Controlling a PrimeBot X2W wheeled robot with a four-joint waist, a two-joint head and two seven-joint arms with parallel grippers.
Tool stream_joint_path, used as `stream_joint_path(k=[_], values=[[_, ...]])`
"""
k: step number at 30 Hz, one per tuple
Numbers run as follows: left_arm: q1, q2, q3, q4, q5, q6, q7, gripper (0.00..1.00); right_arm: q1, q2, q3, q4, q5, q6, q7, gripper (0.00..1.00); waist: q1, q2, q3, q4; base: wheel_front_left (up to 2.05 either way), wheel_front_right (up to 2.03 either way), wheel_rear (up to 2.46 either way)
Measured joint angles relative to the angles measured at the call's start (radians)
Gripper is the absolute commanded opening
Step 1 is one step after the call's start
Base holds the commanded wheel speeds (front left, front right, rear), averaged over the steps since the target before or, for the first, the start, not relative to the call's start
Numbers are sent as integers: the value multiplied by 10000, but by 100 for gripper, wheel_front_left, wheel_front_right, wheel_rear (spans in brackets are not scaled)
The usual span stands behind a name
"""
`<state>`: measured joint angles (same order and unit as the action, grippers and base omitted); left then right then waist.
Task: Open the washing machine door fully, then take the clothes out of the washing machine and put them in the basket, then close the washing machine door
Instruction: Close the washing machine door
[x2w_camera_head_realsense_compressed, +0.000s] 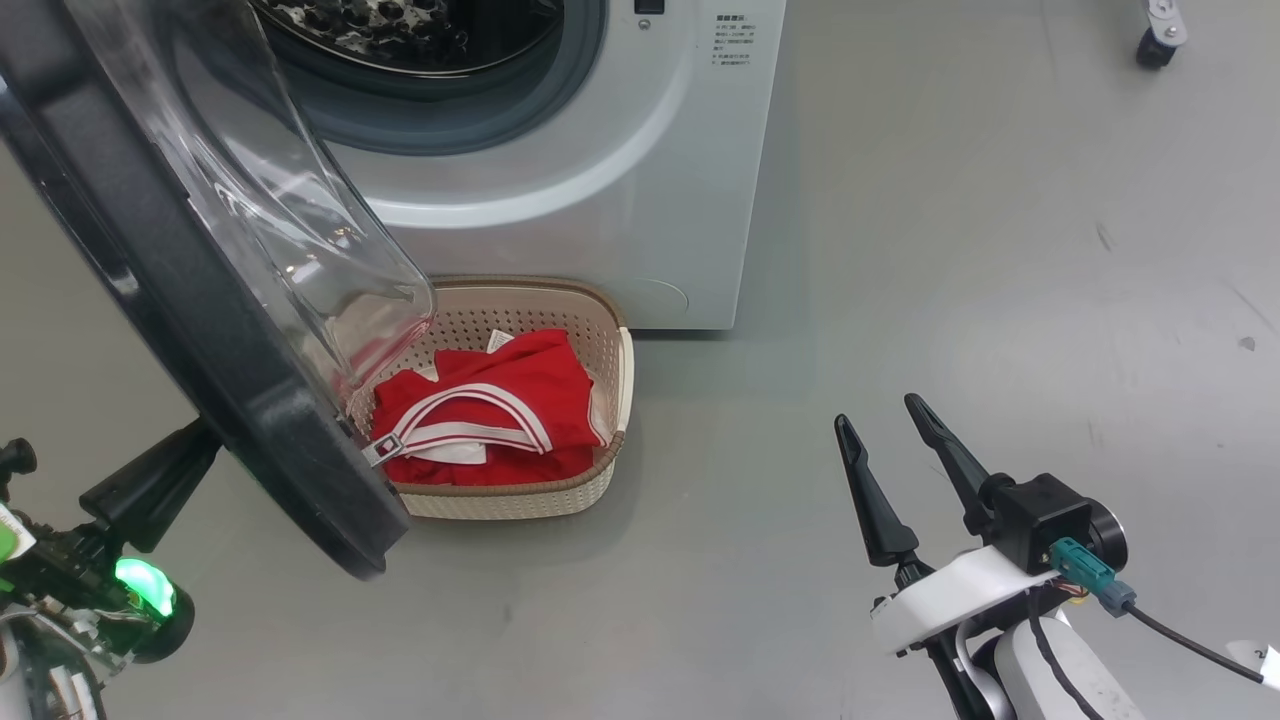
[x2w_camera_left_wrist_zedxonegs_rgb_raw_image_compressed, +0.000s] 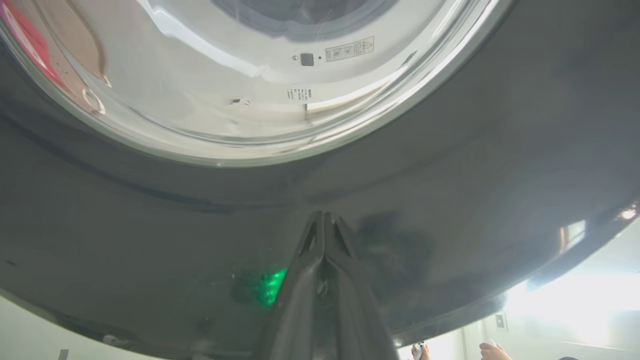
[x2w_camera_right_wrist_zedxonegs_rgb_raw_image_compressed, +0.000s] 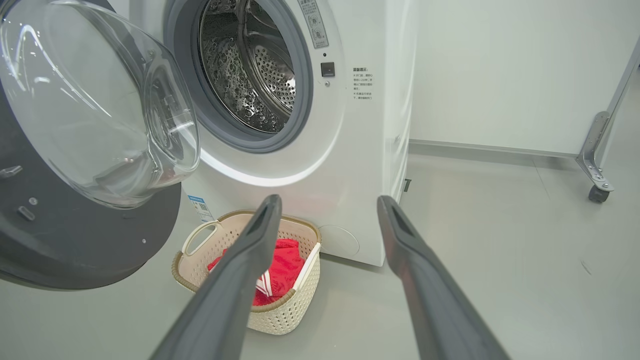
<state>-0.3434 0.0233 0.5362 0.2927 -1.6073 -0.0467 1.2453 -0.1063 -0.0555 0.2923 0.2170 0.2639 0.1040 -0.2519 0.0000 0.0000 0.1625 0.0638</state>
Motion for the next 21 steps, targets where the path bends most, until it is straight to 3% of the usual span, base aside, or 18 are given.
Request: stream_joint_path(k=[11,21], values=[[2,4,-851,-13,-999,326,-604,0,40,12,-77,-128,2,-10,0,100,0,0,67,-528,0,0,0],[-4,6,-1816,67,-1655,330,-1465,0,68,21,-67,-178,102,-13,0,100,0,0,114,-940,0,0,0]])
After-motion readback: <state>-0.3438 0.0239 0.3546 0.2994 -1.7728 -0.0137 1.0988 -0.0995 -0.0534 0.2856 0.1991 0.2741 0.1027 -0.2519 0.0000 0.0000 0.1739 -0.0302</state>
